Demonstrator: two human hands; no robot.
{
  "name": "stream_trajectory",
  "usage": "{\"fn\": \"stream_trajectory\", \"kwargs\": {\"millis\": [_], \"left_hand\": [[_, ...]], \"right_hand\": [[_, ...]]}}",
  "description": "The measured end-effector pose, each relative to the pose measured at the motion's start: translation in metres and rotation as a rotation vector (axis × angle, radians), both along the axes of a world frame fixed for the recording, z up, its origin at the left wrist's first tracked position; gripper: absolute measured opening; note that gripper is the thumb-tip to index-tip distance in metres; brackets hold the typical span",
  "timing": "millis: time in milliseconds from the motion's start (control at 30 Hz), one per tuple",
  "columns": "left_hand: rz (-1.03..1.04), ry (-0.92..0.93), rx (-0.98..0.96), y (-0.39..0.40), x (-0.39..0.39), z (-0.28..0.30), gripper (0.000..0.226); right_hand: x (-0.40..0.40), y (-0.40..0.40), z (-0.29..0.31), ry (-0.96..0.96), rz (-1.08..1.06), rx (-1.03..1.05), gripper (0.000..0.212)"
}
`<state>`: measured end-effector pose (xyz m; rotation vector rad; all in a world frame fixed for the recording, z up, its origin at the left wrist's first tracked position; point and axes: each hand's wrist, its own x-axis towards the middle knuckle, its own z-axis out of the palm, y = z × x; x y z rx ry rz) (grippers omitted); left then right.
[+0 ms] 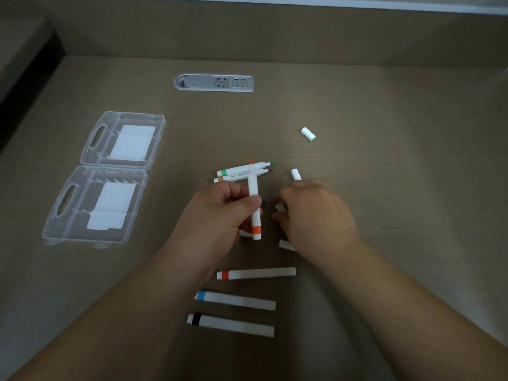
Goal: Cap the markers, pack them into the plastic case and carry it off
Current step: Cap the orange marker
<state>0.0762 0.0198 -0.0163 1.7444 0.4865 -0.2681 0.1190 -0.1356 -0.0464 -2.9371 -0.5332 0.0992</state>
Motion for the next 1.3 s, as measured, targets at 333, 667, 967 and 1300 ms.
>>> {"fn": "stream_trajectory", "kwargs": {"millis": [333, 667, 967, 1300], "left_hand": [[0.046, -0.008, -0.048, 0.001, 0.004, 0.0, 0.006], [0.065, -0.018, -0.06, -0.001, 0.005, 0.002, 0.007], [0.066, -0.018, -0.05, 0.002, 0.002, 0.001, 0.007], [0.025, -0.001, -0.036, 0.0, -0.002, 0.001, 0.009]], "right_hand": [[-0.006, 0.001, 0.037, 0.813, -0.686, 1.167, 0.015], [-0.008, 0.003, 0.027, 0.455, -0.448, 0.613, 0.013], [-0.011, 0.016, 0.006, 0.16, -0.129, 0.181, 0.015], [-0.012, -0.039, 0.003, 0.116, -0.19, 0.268, 0.02]]}}
